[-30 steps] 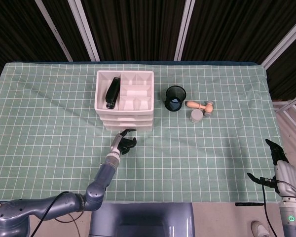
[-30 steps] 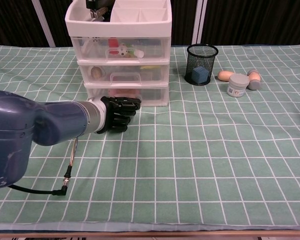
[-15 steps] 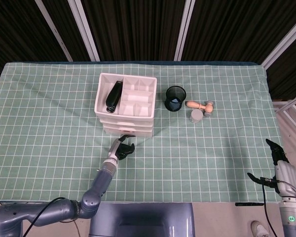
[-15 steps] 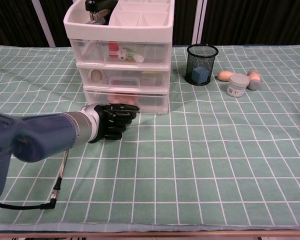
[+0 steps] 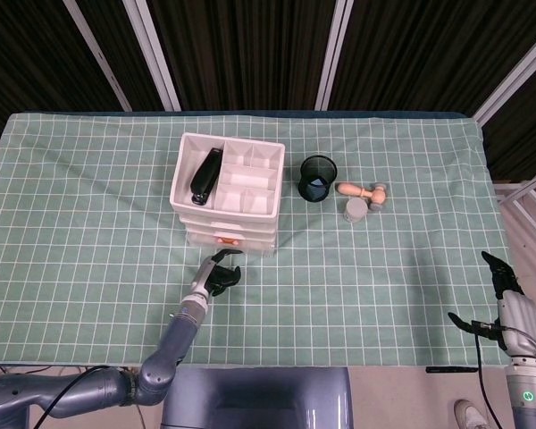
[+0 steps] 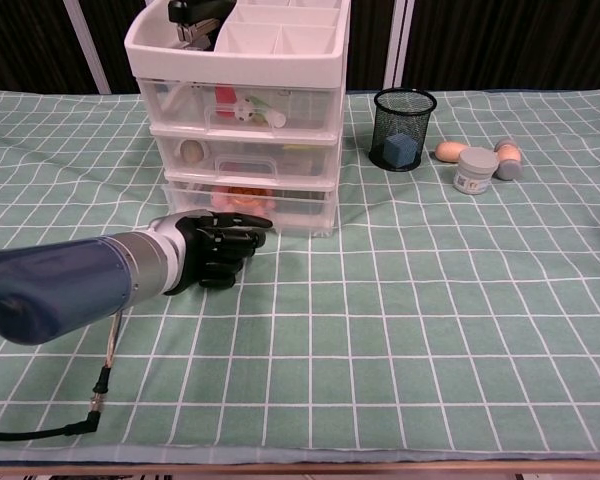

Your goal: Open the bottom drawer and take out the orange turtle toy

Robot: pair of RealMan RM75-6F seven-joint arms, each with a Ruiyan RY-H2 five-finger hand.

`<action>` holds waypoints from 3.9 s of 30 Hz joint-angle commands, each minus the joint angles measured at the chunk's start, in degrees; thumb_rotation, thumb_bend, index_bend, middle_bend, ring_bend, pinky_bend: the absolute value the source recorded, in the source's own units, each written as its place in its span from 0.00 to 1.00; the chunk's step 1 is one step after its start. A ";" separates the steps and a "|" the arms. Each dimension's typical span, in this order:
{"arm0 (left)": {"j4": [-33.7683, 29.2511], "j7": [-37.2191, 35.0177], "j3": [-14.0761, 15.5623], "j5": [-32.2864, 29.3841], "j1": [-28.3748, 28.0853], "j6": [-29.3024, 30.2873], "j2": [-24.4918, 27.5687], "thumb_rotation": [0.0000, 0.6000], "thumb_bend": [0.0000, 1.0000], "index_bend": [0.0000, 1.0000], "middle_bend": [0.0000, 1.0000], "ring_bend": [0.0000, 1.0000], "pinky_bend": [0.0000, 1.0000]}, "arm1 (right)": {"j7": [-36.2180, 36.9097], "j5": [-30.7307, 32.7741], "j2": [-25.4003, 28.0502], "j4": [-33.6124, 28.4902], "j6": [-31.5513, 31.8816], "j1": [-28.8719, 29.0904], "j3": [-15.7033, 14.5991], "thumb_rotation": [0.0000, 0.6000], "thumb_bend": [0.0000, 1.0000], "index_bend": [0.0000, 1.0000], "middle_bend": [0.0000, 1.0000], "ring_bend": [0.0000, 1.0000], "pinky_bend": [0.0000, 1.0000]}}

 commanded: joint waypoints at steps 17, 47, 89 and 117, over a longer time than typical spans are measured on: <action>-9.32 -0.37 3.35 5.61 5.28 3.30 6.37 1.00 0.35 0.17 1.00 1.00 1.00 | -0.15 -0.05 -0.06 0.02 0.02 0.01 -0.01 1.00 0.13 0.00 0.10 0.00 0.18; -12.11 36.50 13.58 25.17 1.59 16.45 18.23 1.00 0.36 0.19 1.00 1.00 1.00 | -0.60 -0.04 -0.29 0.13 0.00 0.06 -0.06 1.00 0.13 0.00 0.10 0.00 0.18; -3.70 40.13 15.49 17.69 -2.54 11.44 14.14 1.00 0.36 0.27 1.00 1.00 1.00 | -0.61 0.21 -0.17 -0.08 -0.35 0.12 -0.07 1.00 0.13 0.00 0.10 0.00 0.18; -15.26 39.97 21.63 17.99 2.89 14.36 23.26 1.00 0.38 0.38 1.00 1.00 1.00 | -0.80 0.29 -0.11 -0.38 -0.30 0.04 -0.09 1.00 0.13 0.00 0.10 0.00 0.18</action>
